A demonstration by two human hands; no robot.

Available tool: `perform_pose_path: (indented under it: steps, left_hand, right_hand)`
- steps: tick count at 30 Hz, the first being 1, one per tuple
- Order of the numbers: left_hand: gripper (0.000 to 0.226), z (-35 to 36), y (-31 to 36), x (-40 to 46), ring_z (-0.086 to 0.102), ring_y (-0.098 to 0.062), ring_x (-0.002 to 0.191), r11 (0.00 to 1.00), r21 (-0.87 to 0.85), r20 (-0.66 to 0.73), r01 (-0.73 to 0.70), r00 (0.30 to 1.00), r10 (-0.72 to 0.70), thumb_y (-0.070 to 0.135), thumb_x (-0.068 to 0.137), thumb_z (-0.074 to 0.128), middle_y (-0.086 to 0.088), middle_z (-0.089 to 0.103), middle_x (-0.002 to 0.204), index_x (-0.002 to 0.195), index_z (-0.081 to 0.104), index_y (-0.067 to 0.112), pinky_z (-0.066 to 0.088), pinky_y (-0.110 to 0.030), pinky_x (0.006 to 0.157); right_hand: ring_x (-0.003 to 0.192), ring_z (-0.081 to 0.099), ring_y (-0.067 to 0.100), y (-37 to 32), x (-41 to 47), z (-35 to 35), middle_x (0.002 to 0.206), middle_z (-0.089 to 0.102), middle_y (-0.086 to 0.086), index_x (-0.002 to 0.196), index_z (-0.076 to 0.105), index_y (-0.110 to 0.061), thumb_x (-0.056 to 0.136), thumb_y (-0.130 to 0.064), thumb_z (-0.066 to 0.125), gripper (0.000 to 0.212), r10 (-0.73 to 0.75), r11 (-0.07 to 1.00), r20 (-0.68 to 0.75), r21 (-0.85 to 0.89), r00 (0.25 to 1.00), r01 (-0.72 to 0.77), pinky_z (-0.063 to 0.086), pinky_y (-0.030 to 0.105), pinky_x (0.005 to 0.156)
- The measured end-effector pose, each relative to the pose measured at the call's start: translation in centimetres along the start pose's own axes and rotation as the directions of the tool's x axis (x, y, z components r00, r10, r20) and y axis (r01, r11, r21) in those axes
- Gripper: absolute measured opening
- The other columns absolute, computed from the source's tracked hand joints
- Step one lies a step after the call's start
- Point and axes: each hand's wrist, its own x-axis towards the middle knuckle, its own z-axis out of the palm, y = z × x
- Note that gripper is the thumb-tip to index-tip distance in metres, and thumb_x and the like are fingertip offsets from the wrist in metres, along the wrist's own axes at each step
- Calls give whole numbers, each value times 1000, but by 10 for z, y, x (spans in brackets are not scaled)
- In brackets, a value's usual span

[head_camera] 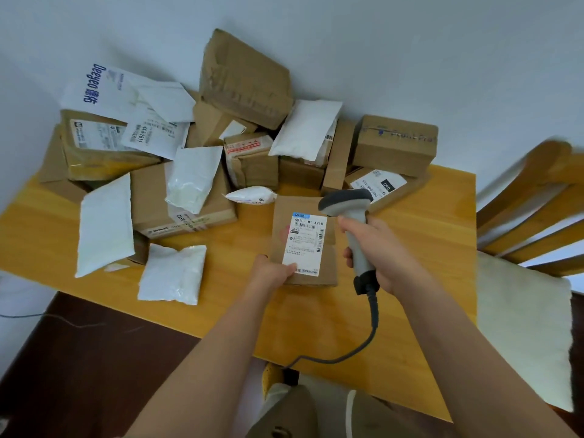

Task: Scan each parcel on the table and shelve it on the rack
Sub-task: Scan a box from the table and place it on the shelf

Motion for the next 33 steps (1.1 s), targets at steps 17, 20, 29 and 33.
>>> perform_pose_path:
  steps: [17, 20, 29, 33]
  left_hand:
    - [53, 36, -9, -11, 58, -30, 118, 994, -94, 19, -55, 998, 57, 26, 87, 74, -9, 60, 132, 132, 55, 7, 50, -45, 99]
    - [49, 37, -8, -17, 57, -31, 117, 989, -132, 19, -72, 997, 75, 23, 89, 73, -10, 60, 131, 131, 54, 6, 50, -45, 98]
    - [44, 16, -2, -42, 65, -32, 105, 958, -90, -1, -272, 962, 273, 30, 88, 72, -9, 69, 117, 123, 64, 4, 56, -45, 89]
    - [39, -6, 10, -61, 66, -23, 101, 913, -129, -59, -388, 922, 384, 30, 91, 68, -6, 69, 120, 122, 65, 5, 57, -38, 83]
  right_hand:
    - [56, 54, 14, -10, -57, -13, 98, 59, 9, 119, 54, -8, 97, -32, 60, 33, -25, 996, -51, 82, 998, 29, 49, 25, 48]
    - [55, 54, 14, -12, -64, -15, 97, 58, 10, 122, 53, -7, 96, -33, 61, 38, -31, 995, -73, 88, 997, 37, 49, 25, 47]
    - [55, 53, 14, -27, -100, -8, 90, 60, 10, 113, 56, -8, 97, -33, 60, 30, -137, 983, -74, 109, 988, 144, 48, 27, 50]
    - [53, 52, 13, -38, -118, 3, 87, 60, 8, 109, 57, -8, 97, -31, 60, 26, -209, 969, -50, 126, 977, 214, 47, 26, 50]
